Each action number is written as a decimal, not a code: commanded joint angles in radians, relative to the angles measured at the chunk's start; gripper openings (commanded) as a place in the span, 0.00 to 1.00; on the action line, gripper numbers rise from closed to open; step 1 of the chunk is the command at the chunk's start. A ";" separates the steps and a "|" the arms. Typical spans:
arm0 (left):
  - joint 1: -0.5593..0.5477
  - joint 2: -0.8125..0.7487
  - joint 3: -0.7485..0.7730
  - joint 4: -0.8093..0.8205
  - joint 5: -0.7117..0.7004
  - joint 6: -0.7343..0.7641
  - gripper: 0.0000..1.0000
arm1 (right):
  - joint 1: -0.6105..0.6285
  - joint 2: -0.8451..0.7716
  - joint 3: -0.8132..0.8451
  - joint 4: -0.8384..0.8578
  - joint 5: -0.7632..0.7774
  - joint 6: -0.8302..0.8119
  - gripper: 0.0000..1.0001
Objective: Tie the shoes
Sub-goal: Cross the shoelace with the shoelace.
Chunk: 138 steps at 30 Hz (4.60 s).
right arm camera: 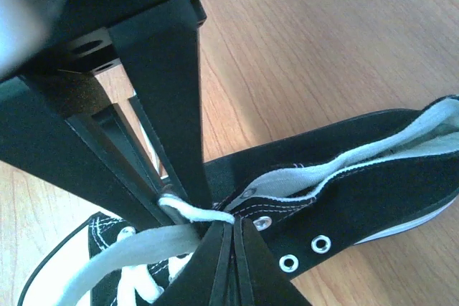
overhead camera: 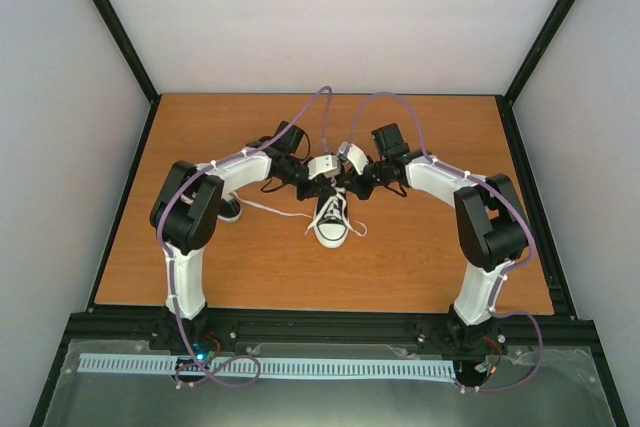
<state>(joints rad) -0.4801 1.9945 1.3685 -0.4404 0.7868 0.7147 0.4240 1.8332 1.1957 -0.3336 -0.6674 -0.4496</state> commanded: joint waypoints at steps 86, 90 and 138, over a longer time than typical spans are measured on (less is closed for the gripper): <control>0.043 -0.096 0.055 -0.205 -0.066 0.161 0.01 | -0.011 -0.083 -0.051 -0.053 -0.080 0.043 0.03; 0.050 -0.068 0.066 -0.197 -0.073 0.145 0.01 | -0.011 -0.094 -0.058 -0.052 -0.073 0.045 0.03; -0.020 0.039 0.142 -0.152 -0.073 0.376 0.44 | -0.013 -0.040 -0.025 -0.043 -0.109 0.043 0.03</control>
<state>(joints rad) -0.4950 2.0274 1.4666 -0.5976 0.6559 1.0847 0.4149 1.7870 1.1496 -0.3771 -0.7490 -0.4000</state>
